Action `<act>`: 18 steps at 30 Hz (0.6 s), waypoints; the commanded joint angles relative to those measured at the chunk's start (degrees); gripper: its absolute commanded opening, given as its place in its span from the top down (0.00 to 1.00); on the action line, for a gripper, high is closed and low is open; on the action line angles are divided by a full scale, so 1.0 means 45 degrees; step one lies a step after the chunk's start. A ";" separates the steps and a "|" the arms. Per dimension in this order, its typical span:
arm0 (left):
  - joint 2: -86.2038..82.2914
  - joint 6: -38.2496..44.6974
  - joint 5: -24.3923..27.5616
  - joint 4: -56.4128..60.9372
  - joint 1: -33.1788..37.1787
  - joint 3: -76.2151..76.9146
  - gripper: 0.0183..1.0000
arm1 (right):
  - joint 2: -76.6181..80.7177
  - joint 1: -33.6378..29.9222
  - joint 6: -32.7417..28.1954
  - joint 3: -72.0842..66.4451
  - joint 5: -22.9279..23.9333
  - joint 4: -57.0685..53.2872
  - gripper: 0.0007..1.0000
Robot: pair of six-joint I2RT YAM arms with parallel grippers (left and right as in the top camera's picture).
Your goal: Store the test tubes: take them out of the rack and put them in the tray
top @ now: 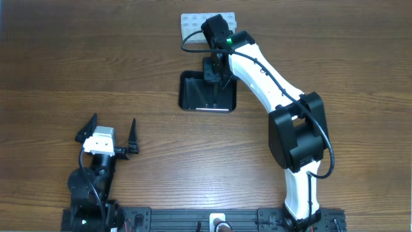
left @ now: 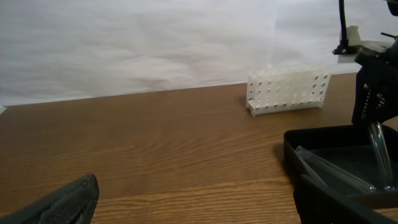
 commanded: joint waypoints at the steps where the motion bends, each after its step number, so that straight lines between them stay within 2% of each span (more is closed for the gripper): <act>1: -0.0102 0.0121 0.0000 -0.0024 -0.0049 -0.0063 0.00 | 0.0121 0.0160 0.0068 -0.0039 0.0345 0.0000 0.90; 9: -0.0102 0.0121 0.0000 -0.0024 -0.0049 -0.0063 0.00 | 0.0340 0.0160 0.0199 -0.0039 0.0563 0.0005 0.76; 18: -0.0102 0.0121 0.0000 -0.0024 -0.0049 -0.0063 0.00 | 0.0248 0.0087 0.0083 -0.0029 0.0563 0.0228 0.75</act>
